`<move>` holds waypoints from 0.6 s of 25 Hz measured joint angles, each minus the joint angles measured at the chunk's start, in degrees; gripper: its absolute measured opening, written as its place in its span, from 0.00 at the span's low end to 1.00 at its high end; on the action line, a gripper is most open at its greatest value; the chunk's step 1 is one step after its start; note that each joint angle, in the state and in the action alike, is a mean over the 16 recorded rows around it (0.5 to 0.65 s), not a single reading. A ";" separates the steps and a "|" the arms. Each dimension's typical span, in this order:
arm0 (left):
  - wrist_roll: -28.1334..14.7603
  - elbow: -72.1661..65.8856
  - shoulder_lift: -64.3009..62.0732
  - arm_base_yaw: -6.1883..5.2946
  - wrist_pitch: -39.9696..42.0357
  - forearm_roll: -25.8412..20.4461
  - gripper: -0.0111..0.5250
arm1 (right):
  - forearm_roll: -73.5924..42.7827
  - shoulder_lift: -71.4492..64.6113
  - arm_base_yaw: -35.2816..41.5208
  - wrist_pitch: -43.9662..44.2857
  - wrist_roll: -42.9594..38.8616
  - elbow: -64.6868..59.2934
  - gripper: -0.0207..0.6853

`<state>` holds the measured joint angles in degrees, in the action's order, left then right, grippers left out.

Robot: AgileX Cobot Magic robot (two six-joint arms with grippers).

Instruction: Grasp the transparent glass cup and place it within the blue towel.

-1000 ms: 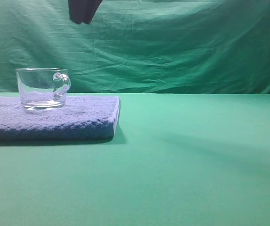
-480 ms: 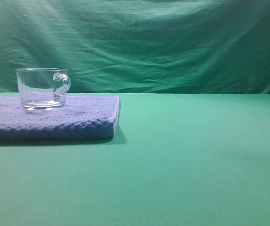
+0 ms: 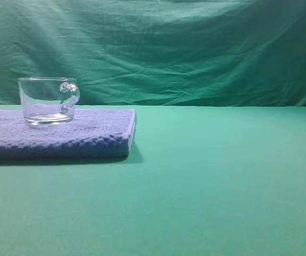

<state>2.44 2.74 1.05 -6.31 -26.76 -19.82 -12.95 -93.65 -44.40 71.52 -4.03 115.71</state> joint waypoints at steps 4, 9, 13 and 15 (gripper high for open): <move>0.00 0.00 0.00 0.00 0.00 0.00 0.02 | -1.02 7.96 0.01 -2.64 -0.87 -8.62 0.11; 0.00 0.00 0.00 0.00 0.00 0.00 0.02 | -1.54 17.94 1.02 -8.66 -1.18 -21.73 0.11; 0.00 0.00 0.00 0.00 0.00 0.00 0.02 | -1.14 25.40 3.78 -15.40 -1.25 -32.18 0.11; 0.00 0.00 0.00 0.00 0.00 0.00 0.02 | -0.68 28.99 5.90 -19.00 -1.27 -37.12 0.11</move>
<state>2.44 2.74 1.05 -6.31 -26.76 -19.82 -13.63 -64.66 -38.50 52.52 -5.30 78.59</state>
